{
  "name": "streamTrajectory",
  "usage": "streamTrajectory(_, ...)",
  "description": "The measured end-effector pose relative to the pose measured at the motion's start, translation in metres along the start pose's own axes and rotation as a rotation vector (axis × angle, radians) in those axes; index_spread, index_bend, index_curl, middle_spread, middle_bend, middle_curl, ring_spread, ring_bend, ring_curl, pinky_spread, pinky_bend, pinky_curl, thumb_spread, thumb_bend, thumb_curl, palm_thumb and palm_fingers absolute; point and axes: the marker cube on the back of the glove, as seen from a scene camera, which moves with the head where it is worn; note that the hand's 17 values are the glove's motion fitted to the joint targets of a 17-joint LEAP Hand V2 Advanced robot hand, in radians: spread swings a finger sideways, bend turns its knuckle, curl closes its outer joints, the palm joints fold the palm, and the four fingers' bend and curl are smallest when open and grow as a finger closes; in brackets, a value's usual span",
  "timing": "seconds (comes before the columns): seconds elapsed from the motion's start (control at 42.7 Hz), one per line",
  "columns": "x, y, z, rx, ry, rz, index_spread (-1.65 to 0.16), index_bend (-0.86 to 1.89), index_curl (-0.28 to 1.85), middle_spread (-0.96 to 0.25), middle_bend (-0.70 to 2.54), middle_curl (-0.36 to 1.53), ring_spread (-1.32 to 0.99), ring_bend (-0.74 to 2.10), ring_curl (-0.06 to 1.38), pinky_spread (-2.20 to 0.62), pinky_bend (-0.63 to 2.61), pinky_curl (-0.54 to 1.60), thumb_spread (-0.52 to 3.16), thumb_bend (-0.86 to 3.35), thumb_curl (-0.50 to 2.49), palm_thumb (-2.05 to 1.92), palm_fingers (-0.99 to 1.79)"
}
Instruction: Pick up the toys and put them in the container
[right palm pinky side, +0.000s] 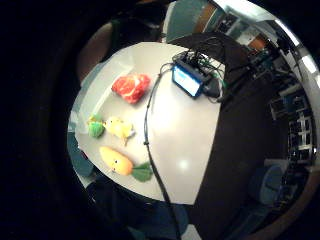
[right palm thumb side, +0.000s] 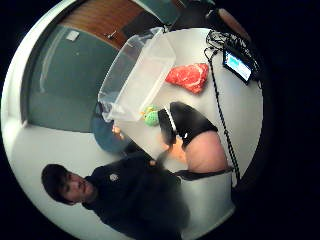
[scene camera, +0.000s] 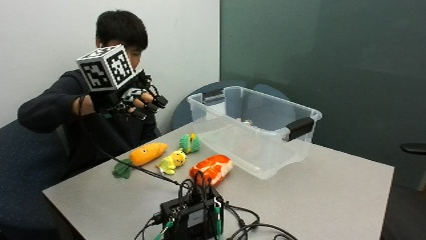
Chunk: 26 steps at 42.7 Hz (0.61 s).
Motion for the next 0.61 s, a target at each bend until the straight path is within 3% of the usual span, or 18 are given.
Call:
streamTrajectory(0.281, -0.008, -0.038, 0.007, -0.136, 0.095, -0.023, -0.22, 0.23, 0.16, -0.02, 0.19, 0.11, -0.04, 0.19, 0.04, 0.01, 0.54, 0.20, 1.08, 0.14, 0.10, 0.16, 0.10)
streamTrajectory(0.608, -0.020, -0.128, 0.087, -0.510, 0.183, 0.025, -0.22, 0.05, 0.13, -0.01, 0.16, 0.17, -0.03, 0.19, 0.10, 0.01, 0.76, 0.29, 1.25, 0.09, 0.17, 0.14, -0.22)
